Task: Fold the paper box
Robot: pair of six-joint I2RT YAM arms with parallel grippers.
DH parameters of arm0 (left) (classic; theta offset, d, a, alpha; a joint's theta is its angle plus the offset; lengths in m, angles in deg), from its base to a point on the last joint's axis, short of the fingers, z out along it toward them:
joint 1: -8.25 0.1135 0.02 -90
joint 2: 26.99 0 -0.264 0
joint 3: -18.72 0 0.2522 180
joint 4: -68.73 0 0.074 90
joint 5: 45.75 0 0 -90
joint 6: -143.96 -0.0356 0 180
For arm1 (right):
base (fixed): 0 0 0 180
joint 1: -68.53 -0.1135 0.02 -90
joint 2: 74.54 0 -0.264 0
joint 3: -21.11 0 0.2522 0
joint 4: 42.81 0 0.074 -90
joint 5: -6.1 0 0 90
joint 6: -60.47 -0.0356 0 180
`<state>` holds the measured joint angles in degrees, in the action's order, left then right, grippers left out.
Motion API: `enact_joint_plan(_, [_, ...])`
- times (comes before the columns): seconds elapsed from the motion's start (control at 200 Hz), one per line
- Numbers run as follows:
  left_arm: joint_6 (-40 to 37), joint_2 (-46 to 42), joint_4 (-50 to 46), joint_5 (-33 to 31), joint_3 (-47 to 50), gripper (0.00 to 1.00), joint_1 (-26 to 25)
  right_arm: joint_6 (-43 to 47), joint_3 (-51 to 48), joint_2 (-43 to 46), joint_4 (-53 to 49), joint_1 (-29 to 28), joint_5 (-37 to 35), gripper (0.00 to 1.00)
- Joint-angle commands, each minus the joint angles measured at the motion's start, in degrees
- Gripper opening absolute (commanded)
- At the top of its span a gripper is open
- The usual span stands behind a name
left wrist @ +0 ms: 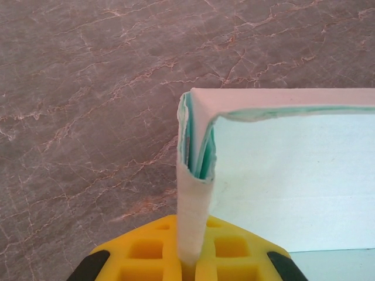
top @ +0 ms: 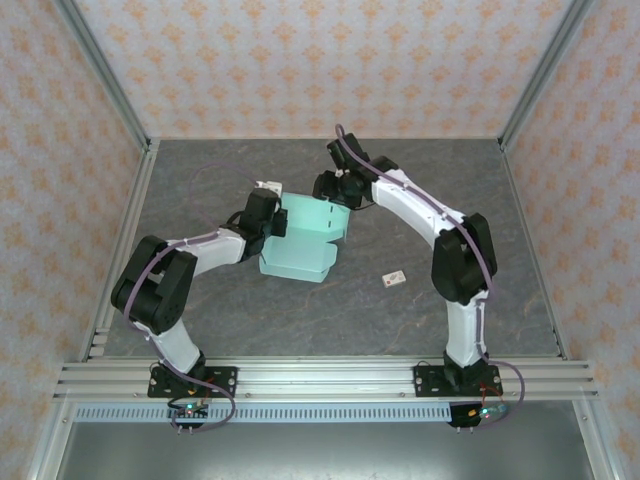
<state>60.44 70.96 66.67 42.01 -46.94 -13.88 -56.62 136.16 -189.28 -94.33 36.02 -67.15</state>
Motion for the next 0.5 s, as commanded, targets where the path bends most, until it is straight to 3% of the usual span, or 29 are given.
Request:
enact_joint_plan(0.0, [1.1,-1.9,2.7,-2.2,1.0,0.00,-0.5,-2.7,2.7,-0.7,-3.9,0.2,1.0,0.55])
enact_joint_plan(0.19, [1.1,-2.0,3.3,-2.5,1.2,0.00,-0.8,-4.4,1.2,-1.3,-2.1,0.4,3.4,0.53])
enact_joint_plan(0.495, [1.5,-1.5,3.9,-3.4,1.5,0.00,-1.3,-14.2,-5.4,1.2,10.0,1.7,8.7,0.34])
